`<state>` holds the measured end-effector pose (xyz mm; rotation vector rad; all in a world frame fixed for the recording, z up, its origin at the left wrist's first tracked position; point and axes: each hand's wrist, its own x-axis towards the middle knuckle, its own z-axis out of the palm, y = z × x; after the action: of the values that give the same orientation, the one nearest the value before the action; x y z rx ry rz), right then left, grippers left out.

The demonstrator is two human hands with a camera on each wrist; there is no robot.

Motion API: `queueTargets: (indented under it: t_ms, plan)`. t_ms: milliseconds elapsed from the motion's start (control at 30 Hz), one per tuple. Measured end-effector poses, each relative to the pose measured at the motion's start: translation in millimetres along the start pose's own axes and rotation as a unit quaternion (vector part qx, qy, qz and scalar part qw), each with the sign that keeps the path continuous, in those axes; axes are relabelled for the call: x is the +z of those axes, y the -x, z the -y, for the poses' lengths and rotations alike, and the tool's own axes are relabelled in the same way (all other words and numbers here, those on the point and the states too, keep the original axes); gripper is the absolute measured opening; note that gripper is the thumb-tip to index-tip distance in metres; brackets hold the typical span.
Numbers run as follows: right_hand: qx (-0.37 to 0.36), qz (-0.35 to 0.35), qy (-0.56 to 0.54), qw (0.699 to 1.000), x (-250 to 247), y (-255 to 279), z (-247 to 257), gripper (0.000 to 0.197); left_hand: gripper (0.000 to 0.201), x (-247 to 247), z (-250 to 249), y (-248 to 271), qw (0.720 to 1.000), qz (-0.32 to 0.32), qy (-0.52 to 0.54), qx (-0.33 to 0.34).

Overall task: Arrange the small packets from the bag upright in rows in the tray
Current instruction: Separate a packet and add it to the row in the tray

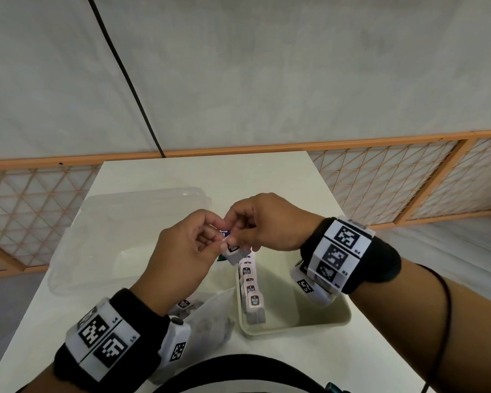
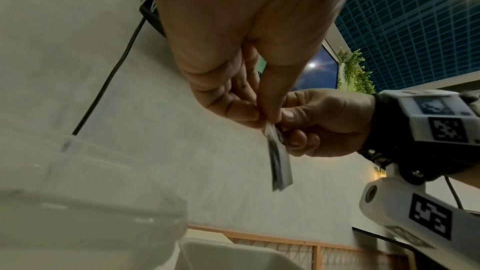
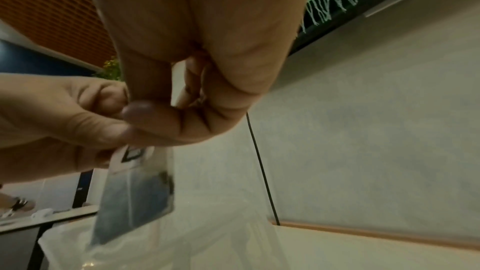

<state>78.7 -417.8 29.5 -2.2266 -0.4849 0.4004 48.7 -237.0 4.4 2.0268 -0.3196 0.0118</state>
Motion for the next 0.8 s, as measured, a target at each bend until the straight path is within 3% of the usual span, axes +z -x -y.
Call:
queueTargets:
  t_ms: [200, 300, 367, 500, 667, 800]
  plan:
    - [0.023, -0.001, -0.074, 0.997, 0.2, 7.7, -5.6, 0.008, 0.035, 2.1, 1.9, 2.8, 0.997, -0.010, 0.068, -0.019]
    - [0.060, 0.049, 0.068, 0.995, 0.4, 2.8, -16.2, 0.003, 0.039, 1.1, 6.2, 4.9, 0.999, 0.006, 0.021, -0.029]
    - [0.108, 0.109, 0.172, 0.973, 5.0, -2.3, -26.9, 0.006, 0.034, 0.1, 8.8, 6.0, 0.999, 0.005, -0.009, -0.030]
    - [0.202, 0.240, 0.251, 0.916, 24.7, -13.4, -50.3, 0.004, 0.025, -2.0, 12.2, 7.2, 0.998, 0.009, -0.043, -0.034]
    - [0.287, 0.295, 0.139, 0.901, 42.6, -26.8, -72.4, 0.021, 0.022, -5.9, 17.6, 7.2, 0.998, 0.013, -0.058, -0.034]
    - [0.318, 0.343, 0.067, 0.881, 54.0, -37.8, -83.2, 0.021, 0.022, -9.3, 22.8, 6.4, 0.996, 0.029, -0.074, -0.044]
